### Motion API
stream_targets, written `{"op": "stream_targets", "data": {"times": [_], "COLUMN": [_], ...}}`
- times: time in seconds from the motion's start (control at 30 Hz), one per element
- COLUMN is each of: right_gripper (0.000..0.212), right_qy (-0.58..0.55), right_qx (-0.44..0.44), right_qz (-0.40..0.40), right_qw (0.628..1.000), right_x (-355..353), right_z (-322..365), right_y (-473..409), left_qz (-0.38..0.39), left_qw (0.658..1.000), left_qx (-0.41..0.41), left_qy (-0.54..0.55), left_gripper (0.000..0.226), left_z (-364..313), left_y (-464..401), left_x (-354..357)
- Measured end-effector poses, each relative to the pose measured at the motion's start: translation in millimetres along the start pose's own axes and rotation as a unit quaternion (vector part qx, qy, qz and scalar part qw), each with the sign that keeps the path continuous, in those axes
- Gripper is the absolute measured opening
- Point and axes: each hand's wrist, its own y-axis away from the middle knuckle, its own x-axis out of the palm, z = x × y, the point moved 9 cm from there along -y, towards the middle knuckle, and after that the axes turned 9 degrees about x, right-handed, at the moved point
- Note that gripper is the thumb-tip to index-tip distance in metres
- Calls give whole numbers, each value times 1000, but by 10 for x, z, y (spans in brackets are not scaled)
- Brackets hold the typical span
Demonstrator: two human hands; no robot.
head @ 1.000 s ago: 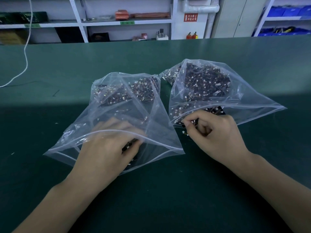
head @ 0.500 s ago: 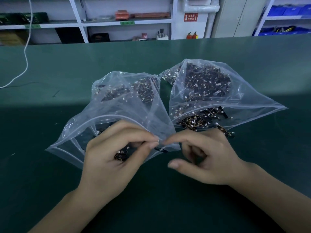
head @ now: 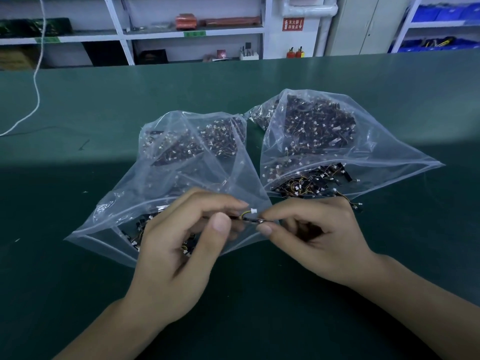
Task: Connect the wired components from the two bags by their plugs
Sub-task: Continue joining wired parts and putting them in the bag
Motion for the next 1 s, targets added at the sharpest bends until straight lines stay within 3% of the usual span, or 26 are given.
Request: {"op": "stream_targets", "data": {"times": [0.27, 1.0], "right_gripper": [13, 17], "right_qy": [-15, -33], "right_qx": [15, 65], "right_qz": [26, 64], "right_qw": [999, 995], "right_x": [41, 114], "right_z": [5, -17], "right_y": [-8, -9], "left_qz": [15, 32], "left_qw": [994, 988], "left_qx": [46, 68], "left_qy": [-98, -136], "left_gripper": [19, 15], "left_z": [-61, -67], "left_y": [-45, -38], "left_x": [-9, 45]}}
